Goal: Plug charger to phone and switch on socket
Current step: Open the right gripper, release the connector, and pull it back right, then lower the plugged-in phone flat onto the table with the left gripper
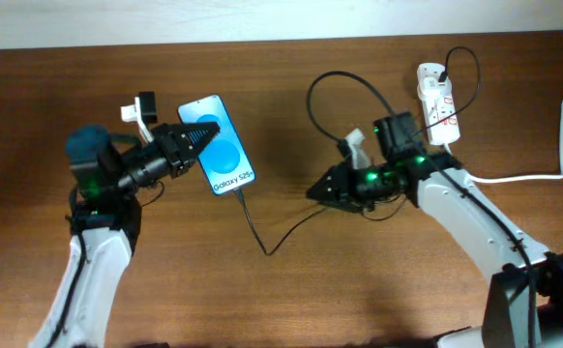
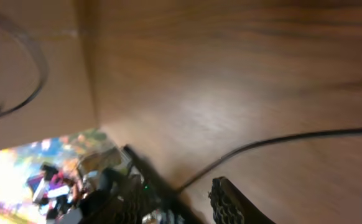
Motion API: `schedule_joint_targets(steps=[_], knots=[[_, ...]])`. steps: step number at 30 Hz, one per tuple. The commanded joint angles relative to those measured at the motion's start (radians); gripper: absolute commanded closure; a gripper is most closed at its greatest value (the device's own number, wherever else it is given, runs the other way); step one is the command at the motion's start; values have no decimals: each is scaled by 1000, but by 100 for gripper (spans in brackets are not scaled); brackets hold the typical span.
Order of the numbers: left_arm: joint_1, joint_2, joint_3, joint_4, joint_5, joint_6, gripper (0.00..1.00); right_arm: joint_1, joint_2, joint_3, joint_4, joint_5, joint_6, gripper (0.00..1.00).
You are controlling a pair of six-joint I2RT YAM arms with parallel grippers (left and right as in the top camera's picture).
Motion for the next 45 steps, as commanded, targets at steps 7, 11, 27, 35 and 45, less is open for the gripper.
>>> schedule_joint_targets(steps=[7, 11, 27, 35, 45], knots=[[-106, -267, 5, -216, -272, -18, 100, -86, -141, 121, -169, 104, -127, 59], [-163, -294, 5, -367, -384, 31, 100, -86, -190, 198, -294, 227, -137, 58], [-327, 64, 58, -517, -517, 379, 99, -86, -268, 261, -549, 468, -145, 57], [-327, 299, 282, -686, -577, 550, 97, -86, -268, 261, -577, 468, -144, 57], [-327, 390, 361, -782, -654, 571, 93, -86, -268, 261, -589, 468, -144, 55]])
